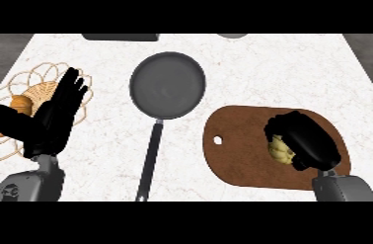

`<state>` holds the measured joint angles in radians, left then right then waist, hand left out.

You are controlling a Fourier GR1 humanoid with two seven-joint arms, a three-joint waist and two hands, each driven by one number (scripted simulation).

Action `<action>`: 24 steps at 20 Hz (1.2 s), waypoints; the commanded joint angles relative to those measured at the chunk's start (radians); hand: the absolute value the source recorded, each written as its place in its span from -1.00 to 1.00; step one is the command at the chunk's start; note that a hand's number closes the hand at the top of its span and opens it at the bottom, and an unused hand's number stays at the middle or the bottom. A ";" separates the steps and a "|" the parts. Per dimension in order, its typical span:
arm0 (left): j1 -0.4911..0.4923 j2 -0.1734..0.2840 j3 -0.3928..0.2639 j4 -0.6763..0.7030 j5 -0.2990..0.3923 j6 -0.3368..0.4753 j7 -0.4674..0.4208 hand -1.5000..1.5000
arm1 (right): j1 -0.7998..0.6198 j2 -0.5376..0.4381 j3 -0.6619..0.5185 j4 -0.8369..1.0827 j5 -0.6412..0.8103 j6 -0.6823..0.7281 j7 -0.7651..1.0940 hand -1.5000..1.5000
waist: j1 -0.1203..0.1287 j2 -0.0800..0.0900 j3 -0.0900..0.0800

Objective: Pick the squash from the cutting board and place it in the pan

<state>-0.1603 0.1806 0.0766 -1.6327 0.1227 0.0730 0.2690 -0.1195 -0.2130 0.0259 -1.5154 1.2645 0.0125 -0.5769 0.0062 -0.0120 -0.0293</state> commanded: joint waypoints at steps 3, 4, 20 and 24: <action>-0.012 -0.005 -0.018 -0.002 -0.005 -0.008 -0.005 0.00 | 0.033 0.204 0.063 0.071 0.073 0.152 0.317 1.00 | 0.044 0.041 0.015; -0.012 -0.005 -0.020 -0.002 -0.008 -0.008 -0.008 0.00 | 0.018 0.205 0.066 0.049 0.081 0.166 0.362 1.00 | 0.050 0.035 0.016; -0.074 -0.037 -0.088 0.033 -0.012 -0.038 0.008 0.00 | -0.449 0.213 0.297 -0.087 0.262 0.230 1.197 1.00 | 0.160 0.016 0.020; -0.094 -0.034 -0.101 0.047 -0.018 -0.049 0.010 0.00 | -0.585 0.213 0.329 -0.043 0.226 0.255 1.422 1.00 | 0.181 0.024 0.022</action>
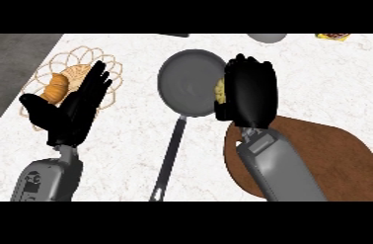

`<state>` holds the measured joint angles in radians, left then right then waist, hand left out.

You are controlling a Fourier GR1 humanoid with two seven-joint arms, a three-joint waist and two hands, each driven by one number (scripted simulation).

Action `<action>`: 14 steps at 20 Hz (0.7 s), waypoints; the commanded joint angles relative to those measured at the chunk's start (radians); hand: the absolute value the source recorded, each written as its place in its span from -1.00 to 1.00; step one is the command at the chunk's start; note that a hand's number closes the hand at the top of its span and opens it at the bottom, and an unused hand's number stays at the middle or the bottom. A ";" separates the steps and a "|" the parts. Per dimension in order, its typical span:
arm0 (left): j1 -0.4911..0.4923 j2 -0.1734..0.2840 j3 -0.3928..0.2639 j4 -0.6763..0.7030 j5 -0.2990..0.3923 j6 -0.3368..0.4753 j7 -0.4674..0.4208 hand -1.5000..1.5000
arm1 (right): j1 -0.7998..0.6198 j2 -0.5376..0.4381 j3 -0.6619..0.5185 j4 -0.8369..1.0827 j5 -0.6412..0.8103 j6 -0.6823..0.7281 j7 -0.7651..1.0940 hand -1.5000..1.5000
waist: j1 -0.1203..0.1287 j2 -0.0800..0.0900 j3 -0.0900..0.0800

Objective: Pick the squash from the cutting board and place it in the pan

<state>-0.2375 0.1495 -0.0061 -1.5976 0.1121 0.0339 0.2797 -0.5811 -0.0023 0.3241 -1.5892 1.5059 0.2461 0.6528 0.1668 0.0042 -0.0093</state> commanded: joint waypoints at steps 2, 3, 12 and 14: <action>-0.034 -0.018 -0.025 0.018 -0.009 0.000 0.005 0.00 | -0.185 0.002 0.053 0.067 -0.031 0.017 0.300 1.00 | 0.028 0.012 0.003; -0.038 -0.008 -0.013 0.032 -0.002 -0.008 0.006 0.00 | -0.213 0.002 0.059 0.097 -0.044 0.013 0.356 1.00 | 0.030 0.018 0.003; -0.074 0.002 0.026 0.075 -0.007 0.011 -0.010 0.00 | -0.481 0.002 0.059 0.349 -0.189 -0.137 0.622 1.00 | -0.016 0.023 0.005; -0.054 -0.011 0.019 0.049 -0.013 0.027 -0.009 0.00 | -0.505 0.002 0.099 0.376 -0.201 -0.178 0.680 1.00 | -0.028 0.013 0.006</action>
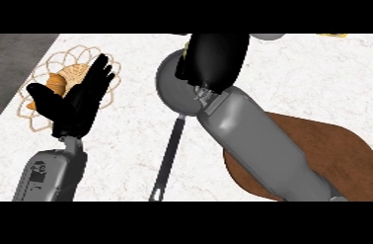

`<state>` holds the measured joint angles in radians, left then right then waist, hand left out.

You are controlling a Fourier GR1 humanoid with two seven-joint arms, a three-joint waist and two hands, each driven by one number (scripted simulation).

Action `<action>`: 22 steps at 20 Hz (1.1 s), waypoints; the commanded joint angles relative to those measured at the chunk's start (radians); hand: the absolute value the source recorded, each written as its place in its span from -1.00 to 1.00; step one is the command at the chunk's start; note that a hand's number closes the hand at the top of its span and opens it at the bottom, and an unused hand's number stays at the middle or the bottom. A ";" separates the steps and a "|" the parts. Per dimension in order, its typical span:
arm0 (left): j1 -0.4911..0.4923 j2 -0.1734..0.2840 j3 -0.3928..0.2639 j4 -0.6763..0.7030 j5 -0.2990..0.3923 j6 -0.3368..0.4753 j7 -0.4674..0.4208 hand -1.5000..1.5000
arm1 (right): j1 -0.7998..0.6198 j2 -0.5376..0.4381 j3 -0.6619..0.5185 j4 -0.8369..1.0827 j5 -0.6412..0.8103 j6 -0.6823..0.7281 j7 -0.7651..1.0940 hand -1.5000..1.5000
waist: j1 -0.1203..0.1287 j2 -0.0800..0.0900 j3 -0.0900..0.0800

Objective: Pick the squash from the cutting board and place it in the pan

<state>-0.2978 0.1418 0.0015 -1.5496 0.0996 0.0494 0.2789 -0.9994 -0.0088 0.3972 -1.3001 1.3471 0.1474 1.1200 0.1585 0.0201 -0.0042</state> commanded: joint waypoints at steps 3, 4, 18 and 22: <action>0.016 0.017 0.031 0.010 0.021 -0.017 -0.018 0.00 | -0.109 0.008 0.044 0.168 -0.091 -0.159 0.225 1.00 | -0.034 -0.003 0.001; 0.030 0.003 0.019 0.014 -0.011 0.015 -0.028 0.00 | -0.096 0.008 0.026 0.220 -0.096 -0.224 0.174 1.00 | -0.048 0.001 0.002; 0.007 0.036 0.060 0.035 0.018 -0.021 -0.032 0.00 | -0.100 0.008 0.071 0.673 -0.305 -0.585 -0.053 1.00 | -0.066 0.006 0.003; -0.003 -0.011 0.033 0.039 0.003 0.010 -0.042 0.00 | -0.038 0.009 -0.004 0.675 -0.402 -0.675 0.011 -1.00 | -0.065 0.009 0.004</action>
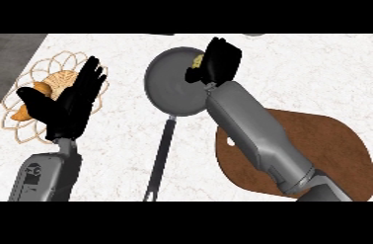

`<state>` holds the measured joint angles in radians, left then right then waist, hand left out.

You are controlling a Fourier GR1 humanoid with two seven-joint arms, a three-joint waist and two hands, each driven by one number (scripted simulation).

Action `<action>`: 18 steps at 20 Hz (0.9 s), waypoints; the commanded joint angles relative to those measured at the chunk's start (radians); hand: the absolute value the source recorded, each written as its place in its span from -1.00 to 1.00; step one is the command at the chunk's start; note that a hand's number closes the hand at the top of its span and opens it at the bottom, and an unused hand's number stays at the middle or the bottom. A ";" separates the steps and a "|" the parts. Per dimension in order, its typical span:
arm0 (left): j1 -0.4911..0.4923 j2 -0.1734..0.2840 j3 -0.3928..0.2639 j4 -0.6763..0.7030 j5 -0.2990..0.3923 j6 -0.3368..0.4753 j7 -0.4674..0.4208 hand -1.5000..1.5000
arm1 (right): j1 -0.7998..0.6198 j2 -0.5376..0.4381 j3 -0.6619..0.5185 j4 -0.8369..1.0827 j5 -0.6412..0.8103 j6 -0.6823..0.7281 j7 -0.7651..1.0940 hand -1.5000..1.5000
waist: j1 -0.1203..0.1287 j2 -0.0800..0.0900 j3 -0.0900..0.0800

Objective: Pick the squash from the cutting board and place it in the pan

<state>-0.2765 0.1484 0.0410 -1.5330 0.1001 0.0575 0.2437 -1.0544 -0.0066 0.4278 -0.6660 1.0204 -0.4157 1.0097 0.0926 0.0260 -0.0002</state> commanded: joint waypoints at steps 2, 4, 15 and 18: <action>0.007 -0.012 -0.003 0.010 -0.002 0.008 0.007 0.00 | 0.053 0.006 -0.036 0.071 -0.130 -0.148 0.068 -1.00 | -0.003 -0.002 0.001; -0.003 0.005 0.007 -0.001 0.009 -0.008 0.014 0.00 | 0.074 0.006 -0.014 0.091 -0.194 -0.194 0.013 -1.00 | 0.002 -0.003 0.001; 0.053 0.003 0.014 -0.011 -0.010 0.009 -0.005 0.00 | 0.129 0.006 0.009 -0.067 -0.316 -0.542 -0.127 -1.00 | -0.052 -0.023 0.001; 0.077 0.026 0.057 -0.012 0.030 -0.015 -0.013 0.00 | 0.202 0.006 -0.035 -0.169 -0.369 -0.635 -0.208 -1.00 | -0.073 -0.026 0.002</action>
<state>-0.2231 0.1598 0.0716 -1.5422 0.1064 0.0573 0.2340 -0.9142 -0.0051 0.4106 -0.7290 0.7034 -0.8875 0.8212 0.0443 0.0066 0.0014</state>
